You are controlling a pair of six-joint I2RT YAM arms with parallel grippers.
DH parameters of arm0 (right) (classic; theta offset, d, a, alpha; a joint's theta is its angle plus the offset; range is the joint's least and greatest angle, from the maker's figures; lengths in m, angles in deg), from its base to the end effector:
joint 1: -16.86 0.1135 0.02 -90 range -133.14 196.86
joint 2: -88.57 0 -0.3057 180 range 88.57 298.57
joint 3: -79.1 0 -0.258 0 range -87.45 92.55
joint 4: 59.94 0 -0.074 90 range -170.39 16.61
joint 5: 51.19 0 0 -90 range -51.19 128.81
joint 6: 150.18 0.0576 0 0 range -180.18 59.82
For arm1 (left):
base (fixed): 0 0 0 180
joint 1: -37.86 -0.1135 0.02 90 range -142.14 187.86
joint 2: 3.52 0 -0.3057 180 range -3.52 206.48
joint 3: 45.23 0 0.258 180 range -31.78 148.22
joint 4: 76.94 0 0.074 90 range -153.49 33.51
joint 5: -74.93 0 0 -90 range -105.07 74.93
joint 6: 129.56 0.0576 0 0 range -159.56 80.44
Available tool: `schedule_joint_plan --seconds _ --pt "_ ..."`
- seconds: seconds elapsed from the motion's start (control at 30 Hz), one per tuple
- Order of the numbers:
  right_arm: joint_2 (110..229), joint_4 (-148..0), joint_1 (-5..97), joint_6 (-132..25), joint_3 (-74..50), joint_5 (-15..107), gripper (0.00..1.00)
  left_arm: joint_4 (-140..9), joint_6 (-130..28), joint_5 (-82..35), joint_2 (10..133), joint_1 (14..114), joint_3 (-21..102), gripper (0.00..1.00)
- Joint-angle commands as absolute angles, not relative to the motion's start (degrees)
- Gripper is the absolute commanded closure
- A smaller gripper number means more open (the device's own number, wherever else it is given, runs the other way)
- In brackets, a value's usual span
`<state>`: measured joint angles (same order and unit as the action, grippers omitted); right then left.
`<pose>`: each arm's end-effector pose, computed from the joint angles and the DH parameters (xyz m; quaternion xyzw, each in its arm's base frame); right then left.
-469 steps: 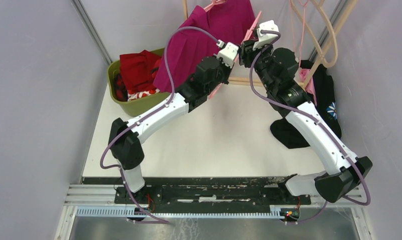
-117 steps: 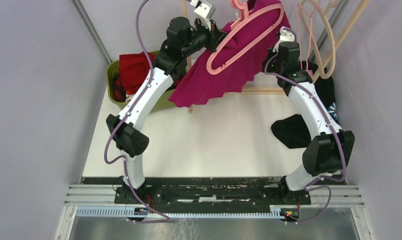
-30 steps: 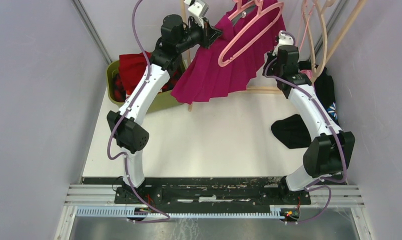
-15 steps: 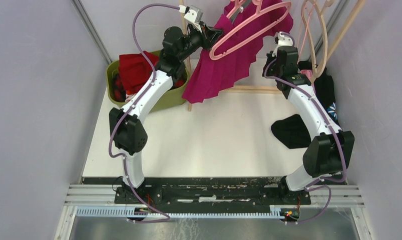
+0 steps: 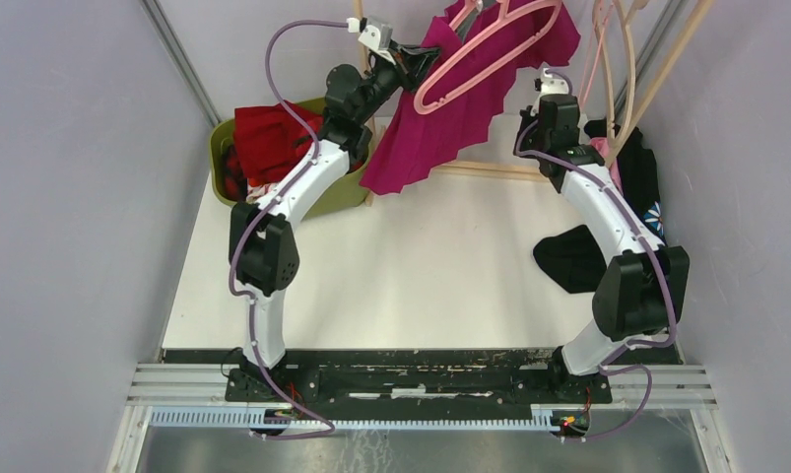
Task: Remove the skirt from the hanger
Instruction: Pick up the hanger from the clothesline.
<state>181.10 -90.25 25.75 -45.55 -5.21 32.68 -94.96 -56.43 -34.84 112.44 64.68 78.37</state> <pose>0.4040 0.0570 0.3732 0.0705 0.8496 0.0614 0.5190 0.4598 -0.2543 0.4782 0.1903 0.5100 -0.3951 0.7400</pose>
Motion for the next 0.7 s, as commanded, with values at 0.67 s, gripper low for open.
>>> schedule_joint_plan --seconds 0.67 --pt "185.6 -87.8 25.3 -48.5 -5.3 30.3 0.96 -145.2 -68.5 -25.1 128.8 64.0 87.3 0.97"
